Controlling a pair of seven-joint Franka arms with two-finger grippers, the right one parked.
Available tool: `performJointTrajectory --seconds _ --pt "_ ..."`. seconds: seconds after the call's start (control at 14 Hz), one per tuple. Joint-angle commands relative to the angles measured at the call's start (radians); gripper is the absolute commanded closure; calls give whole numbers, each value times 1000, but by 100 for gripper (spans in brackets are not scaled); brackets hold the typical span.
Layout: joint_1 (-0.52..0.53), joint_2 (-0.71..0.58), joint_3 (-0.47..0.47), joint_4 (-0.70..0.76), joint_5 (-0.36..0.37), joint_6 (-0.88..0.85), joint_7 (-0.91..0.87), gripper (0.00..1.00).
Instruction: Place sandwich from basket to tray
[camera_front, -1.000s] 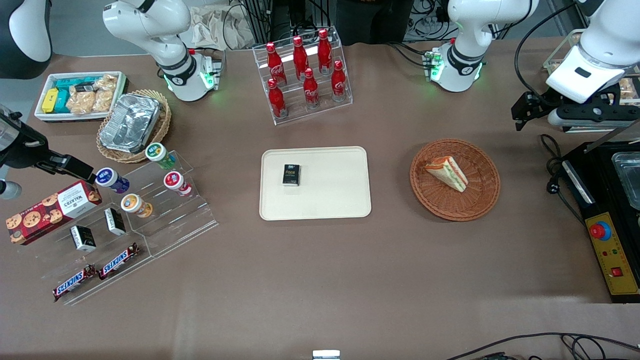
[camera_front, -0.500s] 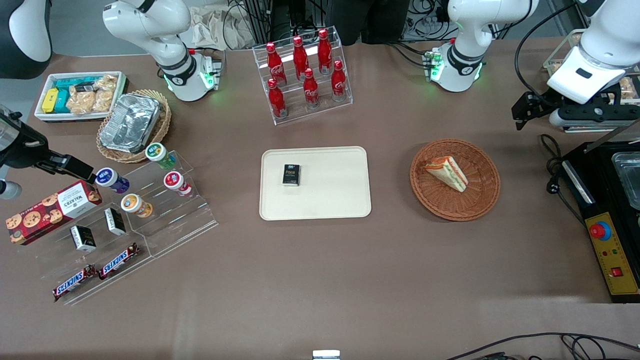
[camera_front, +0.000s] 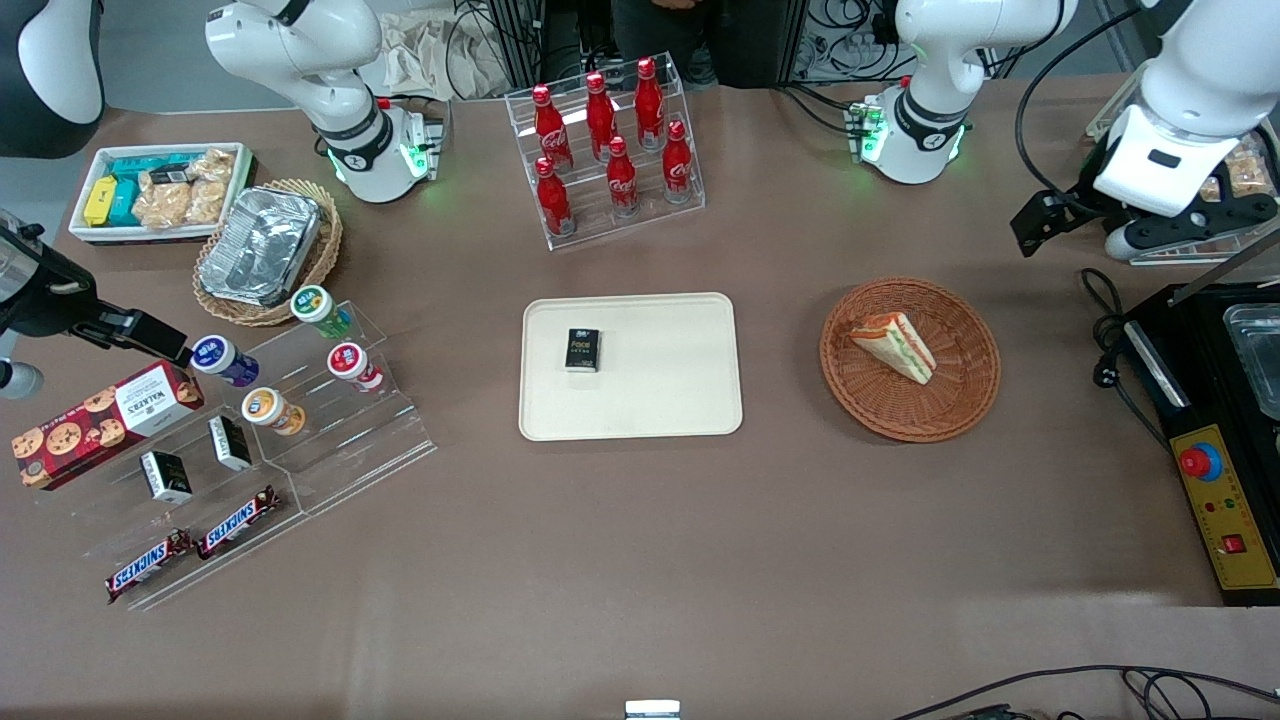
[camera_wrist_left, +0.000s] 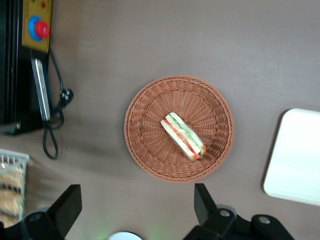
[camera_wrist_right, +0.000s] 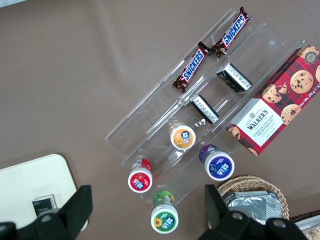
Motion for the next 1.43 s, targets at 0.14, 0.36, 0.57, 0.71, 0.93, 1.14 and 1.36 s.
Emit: performJointTrajectory --seconds 0.14,0.36,0.57,0.71,0.93,1.14,1.36 --pt "-4 -13 -16 -41 -55 0 -181 0" --pt "-1 -17 -16 -72 -101 20 -193 0" --pt "-9 -34 -19 -161 -101 119 -264 0" --pt "-38 -17 -22 -207 -92 181 -290 0" --pt "-41 -17 -30 -343 -93 360 -391 0" --pt "-46 13 -42 -439 -93 501 -471 0" --pt "-93 117 -40 -433 -27 555 -599 0"
